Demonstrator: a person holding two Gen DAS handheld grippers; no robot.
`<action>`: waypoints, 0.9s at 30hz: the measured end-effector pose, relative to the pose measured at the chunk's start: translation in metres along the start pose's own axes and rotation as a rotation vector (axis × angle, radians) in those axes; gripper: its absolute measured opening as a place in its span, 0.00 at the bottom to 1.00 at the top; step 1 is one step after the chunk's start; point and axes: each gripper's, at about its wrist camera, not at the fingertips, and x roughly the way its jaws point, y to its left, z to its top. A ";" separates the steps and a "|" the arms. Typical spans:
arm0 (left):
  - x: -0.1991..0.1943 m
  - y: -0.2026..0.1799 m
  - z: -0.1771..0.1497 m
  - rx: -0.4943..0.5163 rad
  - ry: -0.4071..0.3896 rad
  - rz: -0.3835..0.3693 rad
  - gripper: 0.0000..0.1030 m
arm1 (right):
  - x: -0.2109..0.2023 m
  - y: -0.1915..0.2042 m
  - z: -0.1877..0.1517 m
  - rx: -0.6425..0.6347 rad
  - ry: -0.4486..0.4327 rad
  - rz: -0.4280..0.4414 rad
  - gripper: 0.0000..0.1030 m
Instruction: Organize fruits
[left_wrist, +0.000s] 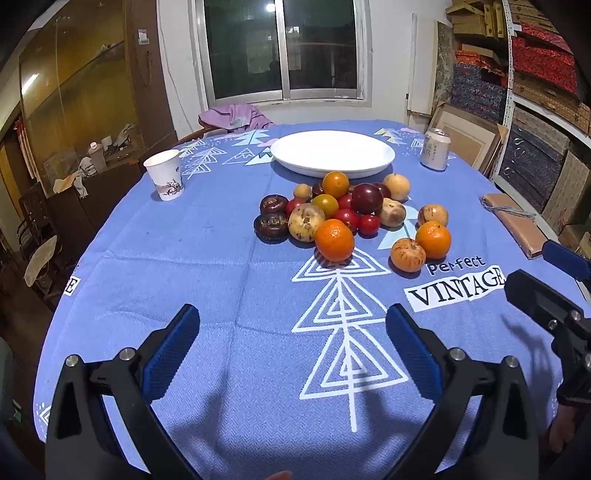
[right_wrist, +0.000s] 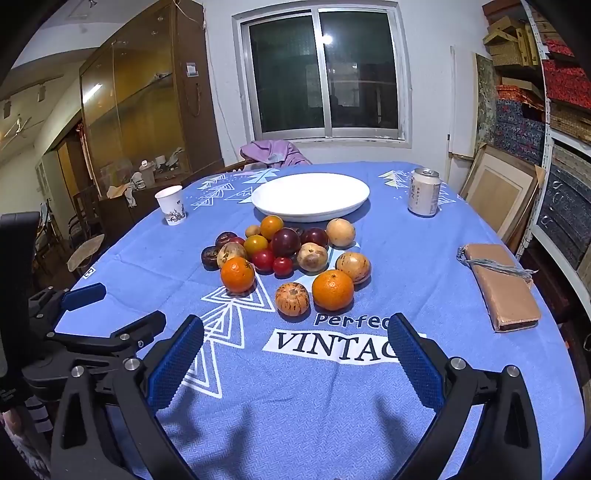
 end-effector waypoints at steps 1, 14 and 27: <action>0.000 0.001 0.001 -0.002 0.003 -0.002 0.96 | 0.000 0.000 0.000 0.000 0.000 0.001 0.97; 0.003 0.002 0.001 -0.004 0.015 0.001 0.96 | 0.003 -0.003 0.000 0.022 0.008 0.010 0.97; 0.003 0.003 0.001 0.000 0.018 0.003 0.96 | 0.003 -0.005 0.000 0.032 0.009 0.018 0.97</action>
